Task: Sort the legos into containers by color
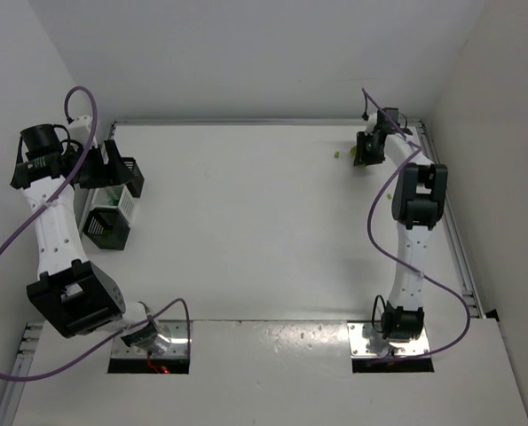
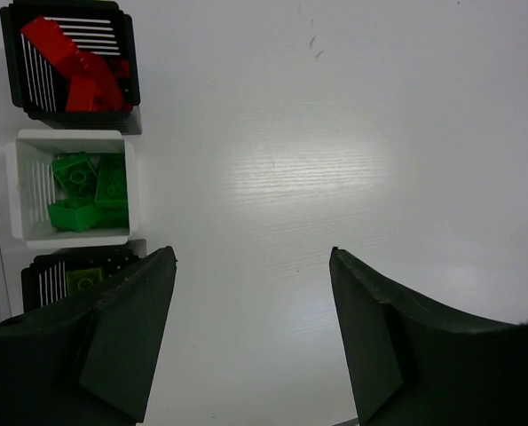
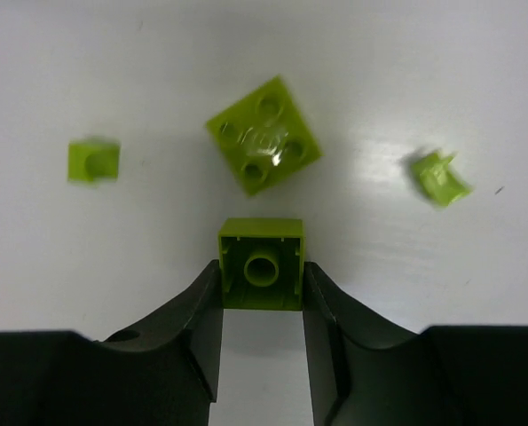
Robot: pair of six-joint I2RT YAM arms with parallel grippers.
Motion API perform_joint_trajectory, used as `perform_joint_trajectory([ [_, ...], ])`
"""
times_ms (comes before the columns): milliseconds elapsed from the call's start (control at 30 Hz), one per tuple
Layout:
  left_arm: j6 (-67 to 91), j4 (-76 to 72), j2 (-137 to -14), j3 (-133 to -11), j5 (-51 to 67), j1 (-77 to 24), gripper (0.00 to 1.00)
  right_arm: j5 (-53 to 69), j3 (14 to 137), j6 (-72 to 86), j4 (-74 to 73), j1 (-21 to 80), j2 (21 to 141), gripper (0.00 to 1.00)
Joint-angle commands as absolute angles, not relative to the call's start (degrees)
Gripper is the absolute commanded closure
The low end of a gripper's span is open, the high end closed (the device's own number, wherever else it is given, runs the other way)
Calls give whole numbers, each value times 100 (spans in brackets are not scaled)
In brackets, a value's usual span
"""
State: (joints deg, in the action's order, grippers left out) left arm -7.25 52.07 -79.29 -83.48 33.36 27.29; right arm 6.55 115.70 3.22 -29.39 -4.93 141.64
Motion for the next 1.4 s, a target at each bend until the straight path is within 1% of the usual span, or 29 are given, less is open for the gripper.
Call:
perform_joint_trajectory([
  [0,-853,5081,-7533,-8288,3462,2672,24,1218,10874,11,-2892,-448,13381,85],
  [33,-940,5080,-7471,-8201,3559,2672,23,1439,10655,-61,-2892,-448,13142,85],
  [67,-1010,5080,-7410,-8113,3655,2672,23,1685,10139,-183,-2892,-396,12887,87],
  [100,-1011,5080,-7287,-8112,3865,2672,23,2279,9847,-350,-2892,-396,12598,87],
  [133,-1011,5080,-7225,-8008,3954,2672,22,2511,9531,-517,-2892,-317,12282,87],
  [167,-1063,5080,-7225,-7955,4016,2672,22,2662,8857,-858,-2892,-134,11574,87],
  [200,-1116,5237,-7164,-7884,4243,2672,22,2828,8511,-1018,-2839,7,11192,88],
  [233,-1168,5325,-7163,-7884,4410,2672,22,2952,7916,-1176,-2778,165,10823,88],
  [267,-1221,5422,-7163,-7710,4612,2672,22,3145,7675,-1317,-2777,506,10158,88],
  [367,-1274,5668,-7102,-7245,5500,2532,22,3776,7191,-1240,-2777,1122,9293,89],
  [433,-1274,5809,-7102,-7006,6113,2383,22,4234,7129,-881,-2777,1405,9028,91],
  [500,-1274,5967,-7233,-6654,6781,2172,22,4376,7128,-608,-2488,1862,8782,92],
  [600,-1222,6029,-7400,-6295,7564,1847,22,4456,7478,-378,-2417,2362,8780,92],
  [667,-1126,5960,-7348,-6293,7733,1732,22,4456,7637,-378,-2522,2539,8832,92],
  [700,-1021,5863,-7348,-6293,7804,1557,20,4404,7690,-378,-2583,2705,8833,92],
  [767,-608,5574,-7409,-6223,8154,1346,20,4403,7751,-378,-2506,2891,8920,92],
  [833,-545,5572,-7540,-6170,8323,1039,20,4281,7918,-378,-2505,3233,9061,92],
  [900,-545,5572,-7672,-6223,8323,897,20,4280,8155,-378,-2566,3549,9341,93],
  [1033,-476,5415,-7795,-6275,7928,441,20,4149,8656,-378,-2706,4024,9806,93],
  [1167,193,4887,-7796,-6135,7691,308,23,3911,9227,-378,-2838,4376,10204,93],
  [1267,404,4694,-7743,-6064,7638,308,23,3718,9412,-431,-2917,4596,10257,95],
  [1367,632,4465,-7690,-5864,7585,308,26,3437,9413,-562,-2979,4772,10318,95],
])
